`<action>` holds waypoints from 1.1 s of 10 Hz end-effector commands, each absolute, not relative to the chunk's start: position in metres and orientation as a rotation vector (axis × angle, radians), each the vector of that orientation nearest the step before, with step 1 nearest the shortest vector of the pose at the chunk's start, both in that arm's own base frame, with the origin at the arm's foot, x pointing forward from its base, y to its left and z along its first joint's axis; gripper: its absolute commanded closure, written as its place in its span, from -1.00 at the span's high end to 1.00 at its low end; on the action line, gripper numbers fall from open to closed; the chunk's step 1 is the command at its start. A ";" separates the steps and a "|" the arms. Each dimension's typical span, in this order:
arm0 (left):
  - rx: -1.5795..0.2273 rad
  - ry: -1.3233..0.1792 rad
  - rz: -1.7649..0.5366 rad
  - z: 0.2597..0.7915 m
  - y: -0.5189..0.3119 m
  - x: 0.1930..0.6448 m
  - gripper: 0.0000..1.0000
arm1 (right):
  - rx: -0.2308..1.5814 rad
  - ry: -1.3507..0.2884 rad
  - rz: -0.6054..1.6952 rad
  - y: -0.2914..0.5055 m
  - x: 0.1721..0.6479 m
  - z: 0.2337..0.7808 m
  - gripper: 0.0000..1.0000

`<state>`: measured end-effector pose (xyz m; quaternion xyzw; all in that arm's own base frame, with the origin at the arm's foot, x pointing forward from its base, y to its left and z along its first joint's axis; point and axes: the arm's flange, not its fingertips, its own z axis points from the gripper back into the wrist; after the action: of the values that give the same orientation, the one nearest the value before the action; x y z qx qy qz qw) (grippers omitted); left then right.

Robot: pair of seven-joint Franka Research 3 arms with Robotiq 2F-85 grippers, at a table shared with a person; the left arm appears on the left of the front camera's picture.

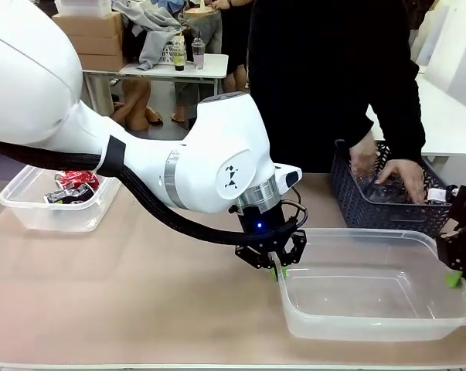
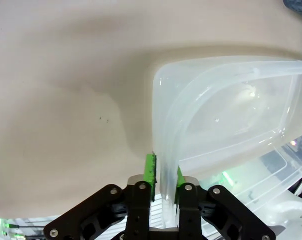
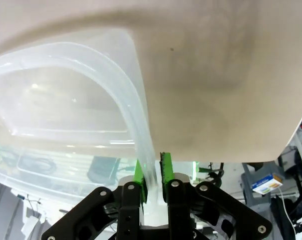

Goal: Sort the waste into each basket.
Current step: Pick up the Organizing box on the right side of the table and lift it.

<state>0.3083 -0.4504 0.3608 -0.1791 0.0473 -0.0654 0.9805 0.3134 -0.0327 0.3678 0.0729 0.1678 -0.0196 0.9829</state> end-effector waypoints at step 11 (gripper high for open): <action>-0.365 -0.126 0.048 0.512 -0.249 0.309 -1.00 | 0.295 0.278 -0.008 0.105 0.367 0.474 -1.00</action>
<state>0.2935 -0.2837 0.5113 -0.1826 -0.0404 0.0130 0.9823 0.3328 0.1069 0.4834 0.1532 0.1264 0.0126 0.9800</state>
